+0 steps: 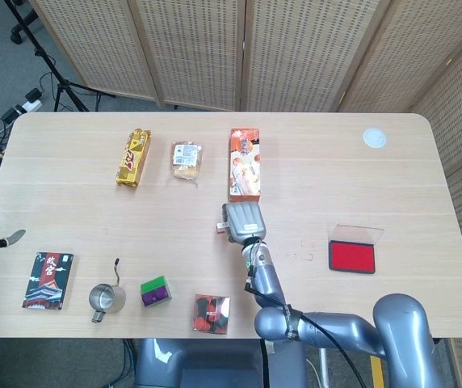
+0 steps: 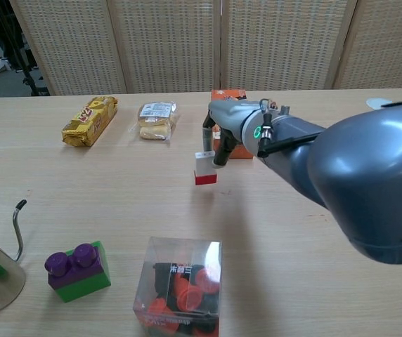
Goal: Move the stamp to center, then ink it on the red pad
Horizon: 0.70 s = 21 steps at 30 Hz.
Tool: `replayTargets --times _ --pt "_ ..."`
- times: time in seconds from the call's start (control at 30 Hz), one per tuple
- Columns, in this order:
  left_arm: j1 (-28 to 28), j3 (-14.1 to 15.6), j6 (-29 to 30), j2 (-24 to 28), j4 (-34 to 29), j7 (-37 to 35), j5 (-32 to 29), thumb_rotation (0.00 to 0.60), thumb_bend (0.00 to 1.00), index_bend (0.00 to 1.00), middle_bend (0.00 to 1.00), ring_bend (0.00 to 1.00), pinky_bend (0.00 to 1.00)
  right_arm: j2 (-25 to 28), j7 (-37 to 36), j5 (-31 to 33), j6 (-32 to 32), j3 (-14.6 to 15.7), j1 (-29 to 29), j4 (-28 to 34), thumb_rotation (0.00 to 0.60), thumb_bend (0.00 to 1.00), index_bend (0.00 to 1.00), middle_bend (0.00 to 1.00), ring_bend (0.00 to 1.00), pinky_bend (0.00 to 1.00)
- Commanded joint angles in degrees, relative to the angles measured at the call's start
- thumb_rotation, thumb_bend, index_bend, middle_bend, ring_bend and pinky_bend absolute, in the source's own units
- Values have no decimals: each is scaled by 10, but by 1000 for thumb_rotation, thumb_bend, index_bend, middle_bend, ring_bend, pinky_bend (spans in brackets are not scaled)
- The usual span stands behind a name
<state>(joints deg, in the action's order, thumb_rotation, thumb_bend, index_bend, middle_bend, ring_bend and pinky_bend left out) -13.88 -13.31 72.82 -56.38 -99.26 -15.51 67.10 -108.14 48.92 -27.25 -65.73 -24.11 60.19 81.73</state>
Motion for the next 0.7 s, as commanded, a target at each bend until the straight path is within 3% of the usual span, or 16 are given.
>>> replayTargets --times 0.03,0.2,0.37,0.53,0.7 --pt "0 1 0 -1 -1 3 2 600 0 0 0 0 0 65 -7 -18 -13 6 -28 88 600 543 587 992 1000 1000" --pt "0 5 3 -5 -7 16 8 600 0 0 0 0 0 170 -34 -46 -22 31 -84 202 600 558 587 992 1000 1000" --pt "0 9 8 -10 -11 32 13 600 0 0 0 0 0 273 -98 -97 -21 81 -158 274 600 569 591 992 1000 1000" --pt "-2 11 10 -16 -15 49 14 600 0 0 0 0 0 340 -169 -158 -9 135 -221 284 600 592 591 992 1000 1000" --pt "-3 14 13 -22 -20 64 16 600 0 0 0 0 0 371 -244 -197 8 170 -267 245 600 598 593 992 1000 1000"
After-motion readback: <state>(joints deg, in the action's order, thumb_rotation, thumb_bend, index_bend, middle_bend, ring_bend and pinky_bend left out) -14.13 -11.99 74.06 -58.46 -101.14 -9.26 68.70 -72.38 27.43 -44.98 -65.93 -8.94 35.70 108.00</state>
